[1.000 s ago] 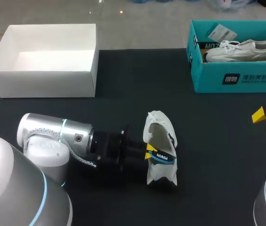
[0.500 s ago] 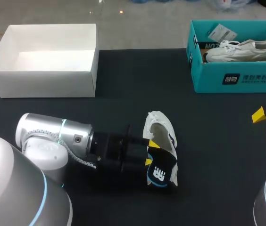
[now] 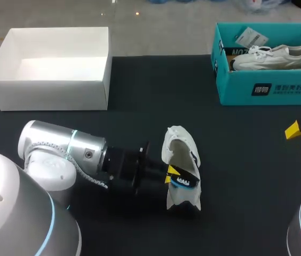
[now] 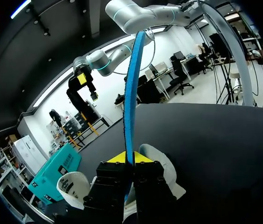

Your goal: Take the shoe out of the shoebox, open the shoe tongue, remove and reinsert the insole, then place the shoe into the shoebox

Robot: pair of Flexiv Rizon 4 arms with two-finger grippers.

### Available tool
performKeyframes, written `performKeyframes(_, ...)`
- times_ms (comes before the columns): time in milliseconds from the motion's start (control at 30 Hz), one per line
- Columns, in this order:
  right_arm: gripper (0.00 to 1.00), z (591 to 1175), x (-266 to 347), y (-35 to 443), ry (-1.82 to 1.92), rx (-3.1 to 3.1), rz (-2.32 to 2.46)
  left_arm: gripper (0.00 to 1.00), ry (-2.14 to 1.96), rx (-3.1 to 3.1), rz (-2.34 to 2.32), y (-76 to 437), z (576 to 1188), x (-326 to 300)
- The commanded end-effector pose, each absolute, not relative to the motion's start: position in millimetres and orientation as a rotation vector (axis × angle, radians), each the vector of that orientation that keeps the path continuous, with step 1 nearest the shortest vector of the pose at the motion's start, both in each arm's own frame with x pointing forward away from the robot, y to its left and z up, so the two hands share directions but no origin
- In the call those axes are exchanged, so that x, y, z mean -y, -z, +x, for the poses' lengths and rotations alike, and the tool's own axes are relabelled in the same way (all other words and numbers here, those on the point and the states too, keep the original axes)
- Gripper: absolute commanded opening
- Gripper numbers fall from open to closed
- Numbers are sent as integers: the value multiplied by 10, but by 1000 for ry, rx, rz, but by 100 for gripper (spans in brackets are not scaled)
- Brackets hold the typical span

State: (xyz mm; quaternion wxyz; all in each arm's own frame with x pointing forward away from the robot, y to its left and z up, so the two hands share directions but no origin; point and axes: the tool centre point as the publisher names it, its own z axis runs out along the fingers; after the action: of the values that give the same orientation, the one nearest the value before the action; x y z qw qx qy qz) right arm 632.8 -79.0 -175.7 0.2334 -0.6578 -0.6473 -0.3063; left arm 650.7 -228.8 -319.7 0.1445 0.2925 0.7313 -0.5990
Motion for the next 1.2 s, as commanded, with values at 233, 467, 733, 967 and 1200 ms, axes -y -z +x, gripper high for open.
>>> performKeyframes(233,100,6233,791,1752,916,1768,-1856,0,1688,-2158,857,3333,6628,2268)
performKeyframes(467,100,6233,791,1752,916,1768,-1856,0,1677,-2166,840,3414,6722,2285)
performKeyframes(733,100,6233,791,1752,916,1768,-1856,18,1734,-2141,771,3378,6725,2283)
performKeyframes(967,100,6233,791,1752,916,1768,-1856,49,1764,-2082,824,3135,6562,2302)
performKeyframes(1200,100,6233,791,1752,916,1768,-1856,0,1701,-2141,878,3170,6543,2336)
